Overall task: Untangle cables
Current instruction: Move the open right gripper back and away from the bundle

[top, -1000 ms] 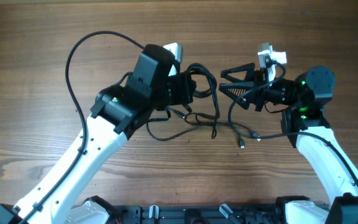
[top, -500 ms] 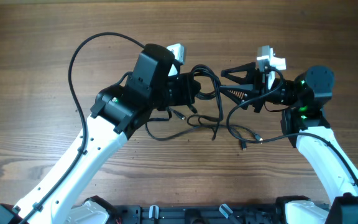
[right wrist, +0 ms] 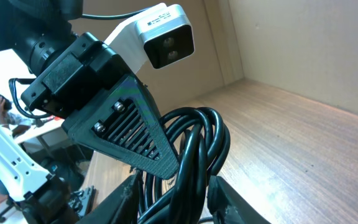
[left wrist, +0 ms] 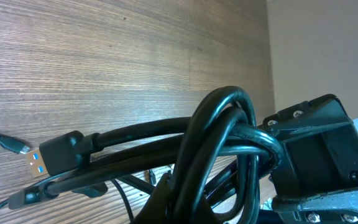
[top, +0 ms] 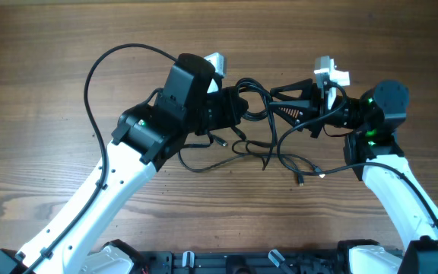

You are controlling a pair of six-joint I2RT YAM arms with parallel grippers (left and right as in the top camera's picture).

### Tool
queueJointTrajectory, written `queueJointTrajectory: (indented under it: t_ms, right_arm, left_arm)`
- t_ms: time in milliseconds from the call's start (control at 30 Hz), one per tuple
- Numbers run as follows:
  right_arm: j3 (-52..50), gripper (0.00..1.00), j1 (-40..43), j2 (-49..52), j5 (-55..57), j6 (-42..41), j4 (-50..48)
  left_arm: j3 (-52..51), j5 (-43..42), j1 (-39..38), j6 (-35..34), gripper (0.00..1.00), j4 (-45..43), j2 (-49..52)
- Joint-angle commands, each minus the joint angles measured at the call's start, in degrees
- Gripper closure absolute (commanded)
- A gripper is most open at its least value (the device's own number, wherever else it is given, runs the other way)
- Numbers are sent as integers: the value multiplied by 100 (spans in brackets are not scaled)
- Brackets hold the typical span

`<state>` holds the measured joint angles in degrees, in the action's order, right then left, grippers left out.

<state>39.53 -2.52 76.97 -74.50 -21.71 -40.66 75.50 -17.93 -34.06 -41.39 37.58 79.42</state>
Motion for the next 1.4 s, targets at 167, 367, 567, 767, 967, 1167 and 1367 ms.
queueJointTrajectory:
  t_ms: [167,367,567,767,967,1167,1367]
  right_arm:
    - [52,73,11,-24,15,68,2]
    - [52,96,11,-24,15,55,4]
    - [52,96,11,-24,57,44,70]
    - [52,96,13,-24,1322,-732,1298]
    - [52,96,13,-24,2363,-1001,2343]
    - [52,96,13,-24,3595,-1672,3106]
    - [52,96,13,-24,3724,-1941,3259]
  left_arm:
    - [26,-90,-254,-157,96,-162,11]
    - [26,-24,-251,-155,96,-247,11]
    - [26,92,-245,-155,96,-245,11]
    - [26,839,-245,-306,96,-216,11]
    - [26,1779,-245,-581,96,-26,11]
    - [26,2004,-243,-581,96,63,11]
    - [26,2000,-243,-579,96,66,11]
